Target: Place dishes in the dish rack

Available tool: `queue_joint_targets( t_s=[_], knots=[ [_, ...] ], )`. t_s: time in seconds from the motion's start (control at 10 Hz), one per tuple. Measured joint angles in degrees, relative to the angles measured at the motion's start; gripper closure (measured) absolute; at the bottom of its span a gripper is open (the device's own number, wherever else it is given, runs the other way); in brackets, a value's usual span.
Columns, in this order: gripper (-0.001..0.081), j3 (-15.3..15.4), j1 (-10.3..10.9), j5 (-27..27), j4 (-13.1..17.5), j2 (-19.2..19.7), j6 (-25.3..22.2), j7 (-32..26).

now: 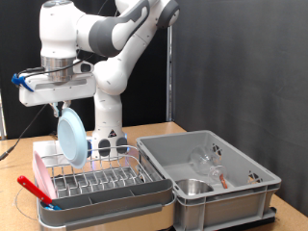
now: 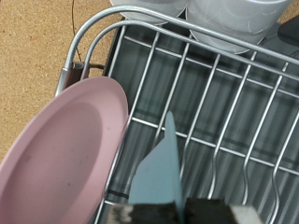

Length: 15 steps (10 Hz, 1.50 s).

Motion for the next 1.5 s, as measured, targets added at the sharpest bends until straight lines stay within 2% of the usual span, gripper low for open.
queue_joint_targets(
  t_s=[0.3,0.5,1.2,1.5],
  knots=[
    [0.0789,1.9,-3.1,0.4,0.3,-1.4,-3.0,0.3],
    [0.0789,4.7,-6.6,0.5,1.1,-2.8,-5.3,0.9],
    [0.0789,15.2,-18.4,6.9,2.9,-6.4,-4.8,0.5],
    [0.0789,19.0,-21.7,8.6,3.2,-7.8,-4.8,-0.2]
  ],
)
